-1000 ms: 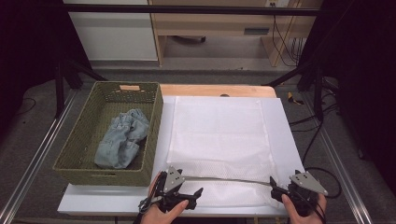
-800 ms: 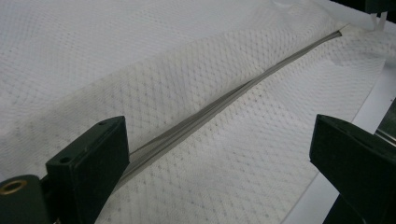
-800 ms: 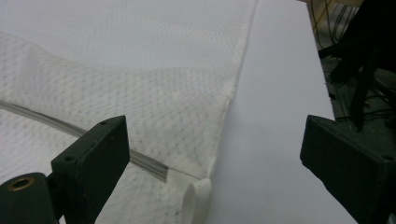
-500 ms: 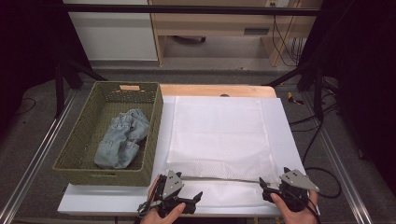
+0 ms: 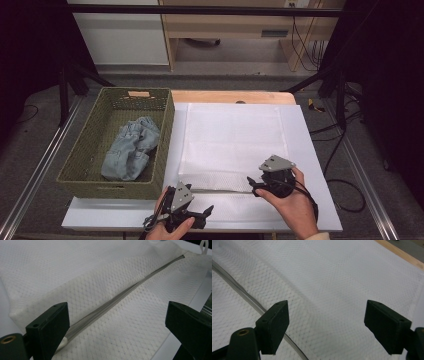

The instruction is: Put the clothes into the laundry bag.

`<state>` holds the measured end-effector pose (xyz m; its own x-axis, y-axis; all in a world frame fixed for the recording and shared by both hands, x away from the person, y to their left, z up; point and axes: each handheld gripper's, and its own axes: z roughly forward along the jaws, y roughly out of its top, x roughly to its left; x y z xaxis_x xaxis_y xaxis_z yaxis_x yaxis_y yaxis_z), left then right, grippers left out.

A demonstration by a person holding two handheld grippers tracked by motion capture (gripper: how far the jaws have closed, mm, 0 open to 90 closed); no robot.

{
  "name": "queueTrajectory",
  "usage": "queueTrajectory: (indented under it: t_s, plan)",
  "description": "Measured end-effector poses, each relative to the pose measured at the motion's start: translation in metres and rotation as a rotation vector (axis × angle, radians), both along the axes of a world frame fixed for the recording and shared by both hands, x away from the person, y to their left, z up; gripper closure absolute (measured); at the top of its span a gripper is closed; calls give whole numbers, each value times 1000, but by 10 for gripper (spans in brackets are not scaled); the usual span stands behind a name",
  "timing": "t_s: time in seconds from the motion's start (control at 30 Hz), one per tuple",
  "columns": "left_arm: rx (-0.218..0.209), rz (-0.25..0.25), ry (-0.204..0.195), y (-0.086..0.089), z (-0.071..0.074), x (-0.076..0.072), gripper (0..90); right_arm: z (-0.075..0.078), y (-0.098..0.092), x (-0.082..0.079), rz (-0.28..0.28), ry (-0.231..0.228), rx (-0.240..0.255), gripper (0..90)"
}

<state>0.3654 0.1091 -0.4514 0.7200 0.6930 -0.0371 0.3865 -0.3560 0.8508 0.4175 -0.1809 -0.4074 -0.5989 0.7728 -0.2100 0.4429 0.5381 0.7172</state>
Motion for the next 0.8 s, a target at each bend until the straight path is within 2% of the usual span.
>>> queueTrajectory:
  t_s: [0.07, 0.13, 0.23, 0.33, 0.4, 0.5, 0.6, 0.73, 0.8]
  plan:
    - [-12, 0, -13, 1, 3, 0, 51, -3, 8, 5, 31, 18, -9, 241]
    - [-6, 8, -28, 3, 4, 0, 52, -5, 14, 8, 58, 34, -12, 274]
    - [-11, 33, -44, 8, -1, -1, 55, -7, 20, 11, 100, 47, -7, 344]
    - [-5, 41, -30, 12, -7, -2, 59, -8, 25, 11, 143, 84, -12, 364]
    - [-27, 52, -13, 14, -8, -4, 59, -8, 27, 11, 163, 74, -15, 412]
    - [-63, 65, -16, 16, -6, -7, 74, -6, 28, 9, 176, 77, -12, 436]
    - [-54, 42, -19, 14, -6, -9, 83, -7, 27, 7, 194, 93, -16, 468]
    - [-28, 58, -37, 13, -9, -10, 104, -14, 24, 2, 210, 112, -47, 522]
    - [-13, 46, -38, 11, -11, -11, 105, -20, 21, 0, 205, 119, -37, 557]
